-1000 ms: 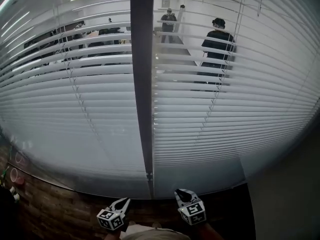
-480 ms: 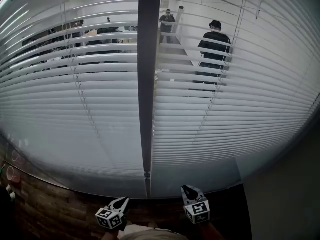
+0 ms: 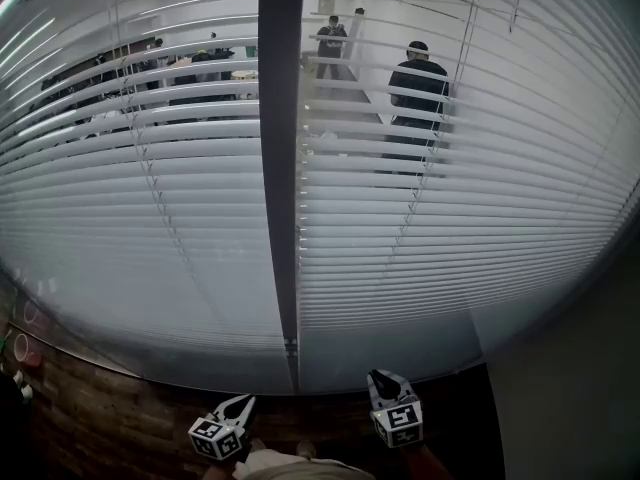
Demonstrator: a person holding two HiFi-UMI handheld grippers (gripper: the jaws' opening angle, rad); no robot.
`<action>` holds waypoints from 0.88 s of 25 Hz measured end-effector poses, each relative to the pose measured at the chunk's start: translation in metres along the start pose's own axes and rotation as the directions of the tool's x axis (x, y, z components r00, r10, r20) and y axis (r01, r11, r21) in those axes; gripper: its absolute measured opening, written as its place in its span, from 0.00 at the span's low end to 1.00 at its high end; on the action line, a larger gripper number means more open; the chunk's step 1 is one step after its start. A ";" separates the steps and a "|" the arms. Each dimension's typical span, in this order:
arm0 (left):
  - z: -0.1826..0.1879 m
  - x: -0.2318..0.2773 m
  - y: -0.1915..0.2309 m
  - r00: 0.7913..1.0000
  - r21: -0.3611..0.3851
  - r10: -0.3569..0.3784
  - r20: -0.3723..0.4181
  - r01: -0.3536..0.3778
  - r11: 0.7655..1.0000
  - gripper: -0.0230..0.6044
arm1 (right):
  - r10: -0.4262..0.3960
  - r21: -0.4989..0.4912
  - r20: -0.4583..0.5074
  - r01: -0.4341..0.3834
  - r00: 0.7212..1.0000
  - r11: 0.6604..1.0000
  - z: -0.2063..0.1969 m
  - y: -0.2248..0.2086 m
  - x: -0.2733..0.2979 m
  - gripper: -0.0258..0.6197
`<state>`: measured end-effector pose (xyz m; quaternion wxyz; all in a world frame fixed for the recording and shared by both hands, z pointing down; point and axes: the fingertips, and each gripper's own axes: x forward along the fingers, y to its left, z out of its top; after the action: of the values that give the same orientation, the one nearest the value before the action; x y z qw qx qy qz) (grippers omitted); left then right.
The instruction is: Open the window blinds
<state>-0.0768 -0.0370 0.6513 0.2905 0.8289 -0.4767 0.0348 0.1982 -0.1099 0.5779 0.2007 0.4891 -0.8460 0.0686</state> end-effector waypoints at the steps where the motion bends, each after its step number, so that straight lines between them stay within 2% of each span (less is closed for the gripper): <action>1: 0.000 0.000 -0.001 1.000 0.002 0.001 -0.001 -0.001 1.000 0.05 | 0.012 0.006 0.010 -0.012 1.000 1.000 0.003 0.002 -0.001 0.09; 6: -0.002 0.000 -0.006 1.000 0.002 0.002 -0.002 -0.002 1.000 0.05 | 0.074 0.002 -0.053 -0.074 0.996 0.997 -0.008 0.015 0.001 0.09; 11: 0.005 -0.002 -0.012 0.999 -0.032 -0.029 0.030 0.030 0.999 0.05 | 0.038 0.001 0.006 -0.038 0.999 0.999 0.006 0.002 0.002 0.09; 16: 0.006 -0.003 -0.010 0.999 -0.040 -0.031 0.030 0.032 0.999 0.05 | 0.108 -0.010 -0.074 -0.109 0.991 0.994 -0.004 0.019 0.003 0.09; 20: 0.006 -0.002 -0.004 0.999 -0.031 -0.023 0.034 0.024 0.999 0.05 | 0.114 -0.024 -0.003 -0.114 0.993 0.993 0.011 0.027 0.003 0.09; 22: 0.003 -0.003 -0.001 0.999 -0.017 -0.013 0.031 0.014 1.000 0.05 | 0.115 -0.030 -0.004 -0.115 0.993 0.993 0.009 0.030 0.003 0.09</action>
<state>-0.0780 -0.0360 0.6470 0.2905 0.8300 -0.4759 0.0156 0.1692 -0.1000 0.5738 0.2048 0.4363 -0.8736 0.0681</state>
